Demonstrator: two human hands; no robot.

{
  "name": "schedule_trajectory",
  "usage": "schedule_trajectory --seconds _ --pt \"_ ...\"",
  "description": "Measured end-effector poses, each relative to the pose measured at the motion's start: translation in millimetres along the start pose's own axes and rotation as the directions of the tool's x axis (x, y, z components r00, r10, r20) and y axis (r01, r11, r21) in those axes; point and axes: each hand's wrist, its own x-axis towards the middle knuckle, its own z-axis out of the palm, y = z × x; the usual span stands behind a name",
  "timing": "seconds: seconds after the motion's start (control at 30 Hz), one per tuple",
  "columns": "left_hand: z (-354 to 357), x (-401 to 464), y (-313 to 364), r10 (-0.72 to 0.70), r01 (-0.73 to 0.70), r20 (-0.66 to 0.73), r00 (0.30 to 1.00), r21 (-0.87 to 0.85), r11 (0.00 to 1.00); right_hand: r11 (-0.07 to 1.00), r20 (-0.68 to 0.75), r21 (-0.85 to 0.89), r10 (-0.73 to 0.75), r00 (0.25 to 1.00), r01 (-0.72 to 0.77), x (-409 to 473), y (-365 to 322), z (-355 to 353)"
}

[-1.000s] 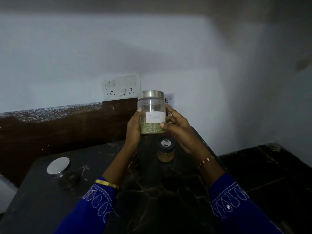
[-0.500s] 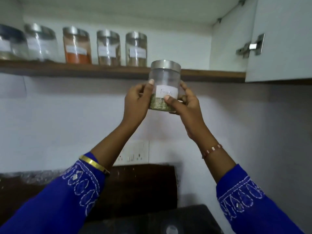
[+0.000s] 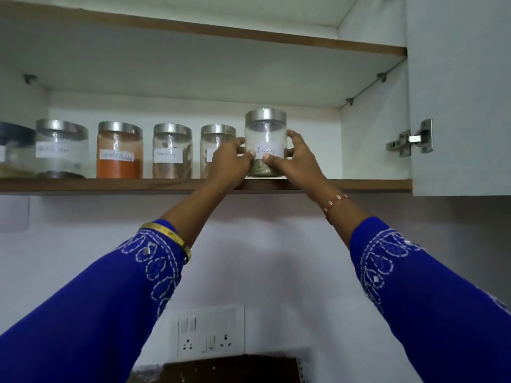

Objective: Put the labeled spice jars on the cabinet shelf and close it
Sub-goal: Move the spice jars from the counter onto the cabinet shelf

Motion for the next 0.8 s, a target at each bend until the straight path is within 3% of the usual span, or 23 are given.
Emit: schedule_trajectory --seconds 0.23,0.43,0.7,0.8 --pt "15.1 14.6 -14.5 0.020 -0.008 -0.058 0.998 0.216 0.976 0.988 0.071 -0.121 0.103 0.992 -0.094 27.8 18.9 6.5" --pt "23.0 28.4 -22.4 -0.035 0.010 0.049 0.998 0.441 0.898 0.920 0.016 -0.374 0.131 0.991 -0.116 40.1 27.4 11.0" --pt "15.6 29.5 -19.3 -0.111 0.034 0.148 0.983 0.445 0.895 0.853 -0.038 -0.489 0.186 0.982 -0.181 45.2 33.1 15.7" --pt "15.8 15.2 -18.3 -0.018 -0.011 0.075 0.997 0.362 0.932 0.891 -0.025 -0.427 0.160 0.987 -0.155 34.4 26.4 12.3"
